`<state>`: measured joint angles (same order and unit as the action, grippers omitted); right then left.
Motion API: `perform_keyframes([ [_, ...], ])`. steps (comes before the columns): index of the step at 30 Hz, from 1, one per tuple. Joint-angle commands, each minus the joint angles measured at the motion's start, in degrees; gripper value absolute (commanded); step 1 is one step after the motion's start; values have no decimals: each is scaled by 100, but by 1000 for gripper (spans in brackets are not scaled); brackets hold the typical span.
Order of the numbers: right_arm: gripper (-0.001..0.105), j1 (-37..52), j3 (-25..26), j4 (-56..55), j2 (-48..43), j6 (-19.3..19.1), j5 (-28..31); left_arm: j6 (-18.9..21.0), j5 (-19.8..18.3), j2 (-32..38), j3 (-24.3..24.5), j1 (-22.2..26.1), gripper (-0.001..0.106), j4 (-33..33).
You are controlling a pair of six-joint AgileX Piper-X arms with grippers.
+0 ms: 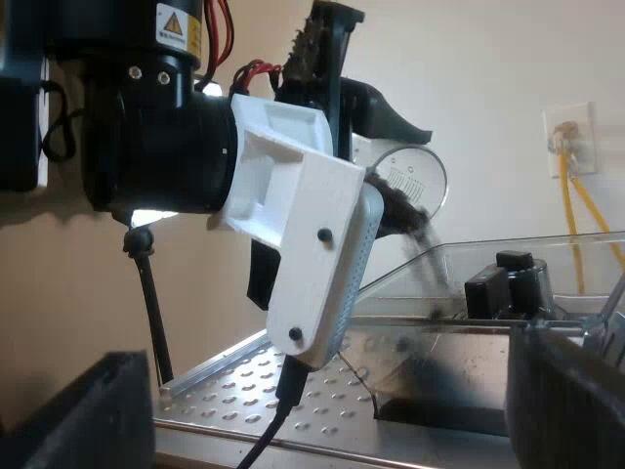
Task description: Pour the beans into the coffee machine
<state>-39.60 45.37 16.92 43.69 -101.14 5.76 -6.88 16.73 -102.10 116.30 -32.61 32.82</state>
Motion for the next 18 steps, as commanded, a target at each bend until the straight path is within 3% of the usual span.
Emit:
perform_keyframes([
  [1, 78, -9, 28, 87, -40, -17, -3, -144, -29, 20, 19, -37, 33, -100],
  [8, 78, -9, 28, 87, -40, -17, -3, -887, -137, 20, 19, -37, 33, -100],
  [18, 78, -9, 28, 87, -40, -17, -3, -924, -162, 20, 19, -37, 33, -100],
])
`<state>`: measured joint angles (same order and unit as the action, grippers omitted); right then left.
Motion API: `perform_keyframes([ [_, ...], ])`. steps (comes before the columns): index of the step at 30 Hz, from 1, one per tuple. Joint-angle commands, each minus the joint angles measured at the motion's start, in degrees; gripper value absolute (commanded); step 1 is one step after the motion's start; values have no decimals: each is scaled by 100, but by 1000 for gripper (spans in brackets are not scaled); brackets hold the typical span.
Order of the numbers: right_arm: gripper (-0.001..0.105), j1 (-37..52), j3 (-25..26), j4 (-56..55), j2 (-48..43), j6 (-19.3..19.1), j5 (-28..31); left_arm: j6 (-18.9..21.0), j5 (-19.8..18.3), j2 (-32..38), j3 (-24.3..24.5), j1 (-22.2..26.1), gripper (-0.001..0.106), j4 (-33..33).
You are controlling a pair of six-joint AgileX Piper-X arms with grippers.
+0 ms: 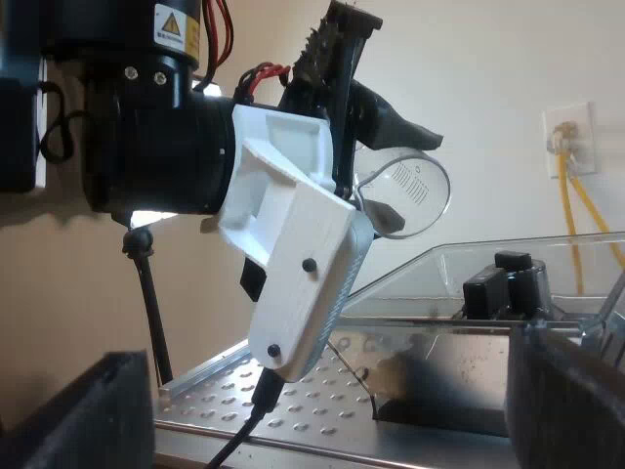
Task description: Pour the beans into the coffee machine
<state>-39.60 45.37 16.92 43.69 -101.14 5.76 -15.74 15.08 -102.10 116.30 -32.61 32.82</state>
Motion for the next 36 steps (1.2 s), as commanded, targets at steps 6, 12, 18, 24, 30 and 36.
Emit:
perform_keyframes([
  [6, 78, -9, 28, 87, -40, -17, -3, -38, 4, 20, 19, -37, 33, -100],
  [12, 78, -9, 28, 87, -40, -17, -3, -38, 4, 20, 19, -37, 33, -100],
  [18, 78, -9, 28, 87, -40, -17, -3, 28, 4, 20, 19, -37, 33, -100],
  [24, 78, -9, 28, 87, -40, -17, -3, 28, 4, 20, 19, -37, 33, -100],
  [30, 78, -9, 28, 87, -40, -17, -3, 447, 4, 81, 19, -37, 33, -100],
  [36, 78, -9, 28, 87, -40, -17, -3, 1210, 4, 265, 19, 15, 33, -100],
])
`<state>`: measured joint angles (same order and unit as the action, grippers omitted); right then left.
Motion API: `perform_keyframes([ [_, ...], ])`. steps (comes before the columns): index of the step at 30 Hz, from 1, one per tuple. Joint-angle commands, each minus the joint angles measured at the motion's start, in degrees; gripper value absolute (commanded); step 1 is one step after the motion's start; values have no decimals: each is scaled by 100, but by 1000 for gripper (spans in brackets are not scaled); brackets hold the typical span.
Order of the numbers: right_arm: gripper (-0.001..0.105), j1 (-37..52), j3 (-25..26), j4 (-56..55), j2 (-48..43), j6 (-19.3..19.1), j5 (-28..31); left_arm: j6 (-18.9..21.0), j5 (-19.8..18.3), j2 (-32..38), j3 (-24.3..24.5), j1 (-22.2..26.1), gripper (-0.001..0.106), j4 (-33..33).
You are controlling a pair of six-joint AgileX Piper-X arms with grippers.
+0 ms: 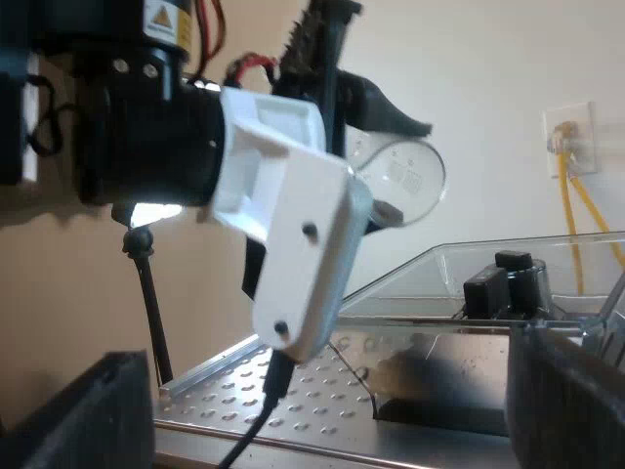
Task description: Pour the beans into the coffee machine
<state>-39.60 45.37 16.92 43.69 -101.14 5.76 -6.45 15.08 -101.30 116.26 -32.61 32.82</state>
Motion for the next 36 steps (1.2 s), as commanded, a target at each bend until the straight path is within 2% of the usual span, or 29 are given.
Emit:
perform_keyframes([
  [1, 78, -9, 28, 87, -40, -17, -3, 645, 15, 283, 23, 13, 33, -100],
  [3, 78, -9, 28, 87, -40, -17, -3, 879, 106, 356, 23, 13, 33, -100],
  [6, 78, -9, 28, 87, -40, -17, -21, 1428, 363, 479, 23, 13, 33, -100],
  [9, 78, -9, 28, 87, -40, -17, -309, 2072, 681, 605, 23, 13, 33, -100],
  [11, 78, -9, 28, 87, -40, -91, -730, 2846, 884, 722, 23, 13, 33, -75],
  [12, 78, -9, 28, 87, -40, -108, -773, 3074, 904, 761, 23, 13, 33, -54],
  [14, 78, -9, 28, 73, -70, -118, -795, 3768, 997, 929, 23, 13, 33, 169],
  [17, 78, -9, 28, -160, -161, -345, -822, 4114, 1025, 1057, 23, 13, 33, 557],
  [19, 78, -9, 28, -354, -236, -434, -822, 4515, 1024, 1212, 23, 13, 33, 964],
  [20, 78, -9, 28, -614, -323, -462, -822, 4917, 1024, 1305, 23, 13, 33, 1287],
  [21, 78, -9, 39, -709, -363, -462, -853, 5071, 1008, 1332, 23, 37, 33, 1362],
  [23, 78, -9, 42, -1064, -539, -581, -981, 5822, 943, 1490, 23, 111, 33, 1787],
  [24, 78, -9, 42, -1116, -586, -600, -996, 5941, 908, 1510, 23, 140, 33, 1893],
  [26, 78, -9, 42, -1381, -744, -629, -1059, 6574, 721, 1656, 23, 278, 33, 2202],
  [29, 78, -9, 42, -1737, -908, -704, -1117, 7011, 511, 1799, 23, 446, 33, 2426],
  [32, 78, -9, 42, -2094, -1016, -704, -1190, 7580, -136, 2007, 8, 815, 33, 2893],
  [33, 78, -9, 42, -2155, -1033, -704, -1246, 7580, -178, 2016, 8, 835, 33, 2923],
  [35, 78, -9, 42, -2321, -1060, -704, -1382, 7911, -565, 2139, 8, 1155, 33, 3388],
  [36, 78, -9, 42, -2345, -1058, -704, -1403, 7973, -619, 2149, 8, 1180, 33, 3424],
])
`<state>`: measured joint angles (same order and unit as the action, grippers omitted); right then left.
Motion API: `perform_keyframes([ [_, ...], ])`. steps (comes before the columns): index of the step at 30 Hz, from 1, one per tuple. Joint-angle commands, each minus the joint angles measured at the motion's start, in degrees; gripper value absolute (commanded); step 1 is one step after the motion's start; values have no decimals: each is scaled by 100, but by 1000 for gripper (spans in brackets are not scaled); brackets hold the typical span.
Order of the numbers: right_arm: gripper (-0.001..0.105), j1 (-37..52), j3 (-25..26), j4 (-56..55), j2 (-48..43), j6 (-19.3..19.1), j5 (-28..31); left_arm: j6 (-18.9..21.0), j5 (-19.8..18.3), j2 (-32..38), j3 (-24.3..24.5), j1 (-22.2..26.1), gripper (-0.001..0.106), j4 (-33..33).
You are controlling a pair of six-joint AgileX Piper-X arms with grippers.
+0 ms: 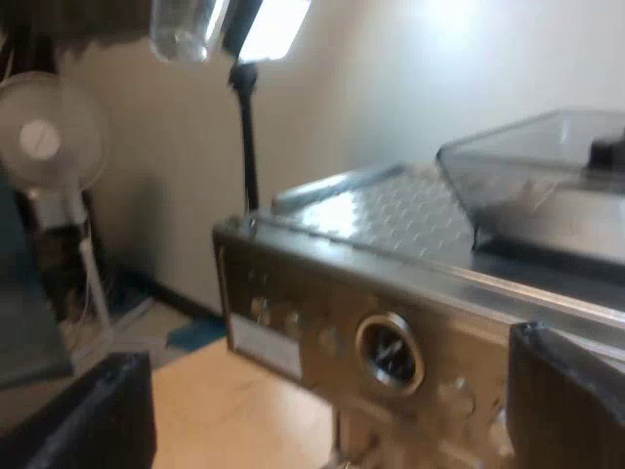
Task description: Pour the beans into the coffee machine
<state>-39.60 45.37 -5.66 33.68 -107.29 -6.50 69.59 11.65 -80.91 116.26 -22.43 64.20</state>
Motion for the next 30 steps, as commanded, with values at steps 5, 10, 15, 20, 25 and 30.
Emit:
perform_keyframes([
  [5, 78, -9, 42, -360, -57, -89, -376, 575, -898, 211, -11, 809, 32, 849],
  [10, 78, -9, 42, -692, -57, -89, -497, 798, -1490, 439, -425, 1274, 18, 753],
  [15, 78, -9, 42, -876, -57, -89, -533, 829, -1659, 827, -1291, 1585, 17, 587],
  [20, 78, -9, 42, -972, -57, -89, -544, 864, -1859, 1585, -2789, 1828, 17, -318],
  [25, 78, -9, 25, -1003, -57, -89, -582, 907, -2119, 2338, -4108, 2035, 17, -1222],
  [30, 78, -9, 11, -1003, -20, -89, -743, 1020, -2199, 2979, -5385, 2261, 17, -1994],
])
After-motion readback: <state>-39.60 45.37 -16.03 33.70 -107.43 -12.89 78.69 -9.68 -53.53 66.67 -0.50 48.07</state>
